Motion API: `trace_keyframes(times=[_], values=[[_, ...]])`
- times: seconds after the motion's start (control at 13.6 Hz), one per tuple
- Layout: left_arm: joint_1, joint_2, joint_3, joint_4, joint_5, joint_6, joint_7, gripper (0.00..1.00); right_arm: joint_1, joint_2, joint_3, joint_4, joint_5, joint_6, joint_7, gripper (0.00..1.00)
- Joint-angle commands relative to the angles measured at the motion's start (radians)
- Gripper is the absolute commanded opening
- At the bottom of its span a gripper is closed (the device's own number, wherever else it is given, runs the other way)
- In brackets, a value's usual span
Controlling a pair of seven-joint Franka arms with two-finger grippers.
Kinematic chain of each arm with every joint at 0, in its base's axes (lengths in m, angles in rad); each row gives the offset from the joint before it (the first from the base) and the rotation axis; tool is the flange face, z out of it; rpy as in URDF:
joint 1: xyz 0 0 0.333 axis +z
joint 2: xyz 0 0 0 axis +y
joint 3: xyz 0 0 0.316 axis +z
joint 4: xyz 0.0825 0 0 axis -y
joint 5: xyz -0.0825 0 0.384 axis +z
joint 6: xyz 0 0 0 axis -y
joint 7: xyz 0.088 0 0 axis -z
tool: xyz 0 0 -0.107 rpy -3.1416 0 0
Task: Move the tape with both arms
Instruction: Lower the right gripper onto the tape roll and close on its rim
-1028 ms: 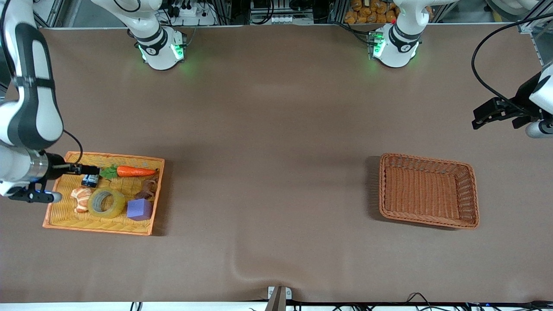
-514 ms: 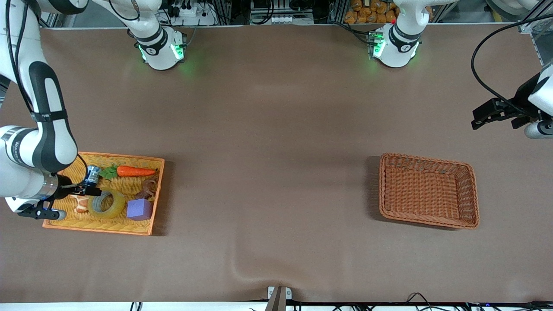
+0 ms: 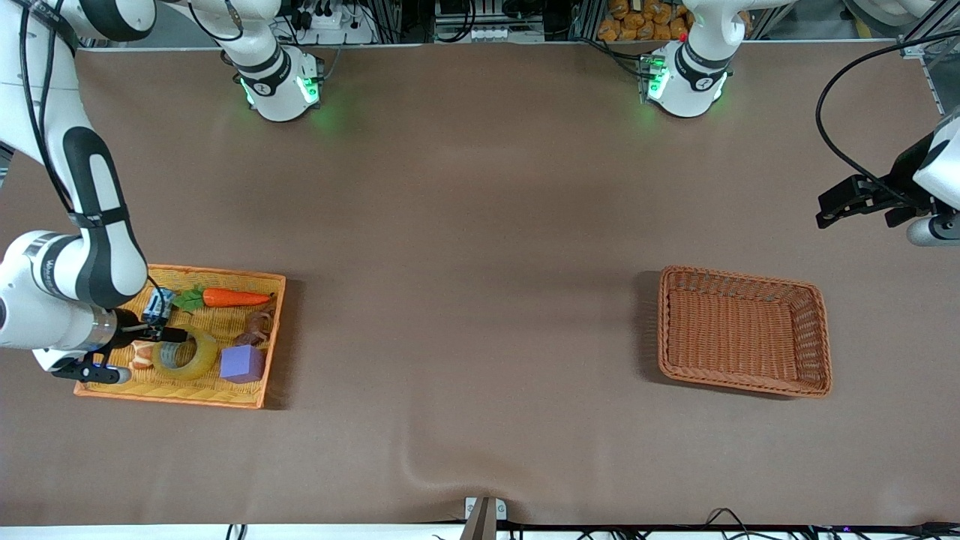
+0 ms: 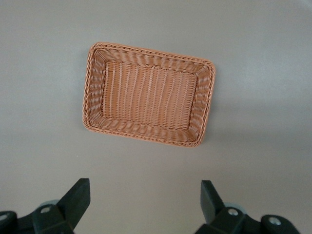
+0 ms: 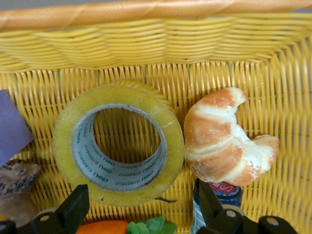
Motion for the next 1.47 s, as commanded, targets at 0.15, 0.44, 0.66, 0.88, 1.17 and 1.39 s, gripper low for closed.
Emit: trace_keyframes(times=[0.15, 0.44, 0.66, 0.88, 1.17, 1.39], values=[[0.008, 0.003, -0.007, 0.004, 0.017, 0.008, -0.006, 1.00, -0.015, 0.039, 0.012, 0.020, -0.007, 0.045, 0.020, 1.00], [0.008, -0.002, -0.006, 0.001, 0.017, 0.003, -0.006, 1.00, -0.018, 0.049, 0.012, 0.020, -0.006, 0.048, 0.018, 0.38], [0.008, -0.008, -0.004, 0.003, 0.017, 0.000, -0.006, 1.00, -0.022, 0.049, 0.013, 0.020, -0.004, 0.048, 0.009, 0.00], [0.024, -0.014, 0.002, 0.003, 0.017, -0.003, 0.010, 1.00, -0.022, 0.046, 0.013, 0.024, -0.004, 0.045, 0.004, 0.00], [0.031, -0.017, 0.002, 0.003, 0.017, -0.003, 0.018, 1.00, -0.015, -0.017, 0.016, 0.033, -0.006, -0.041, -0.106, 0.00], [0.029, -0.016, 0.000, 0.004, 0.015, -0.003, 0.017, 1.00, 0.005, -0.098, 0.021, 0.036, -0.019, -0.073, -0.134, 0.00]])
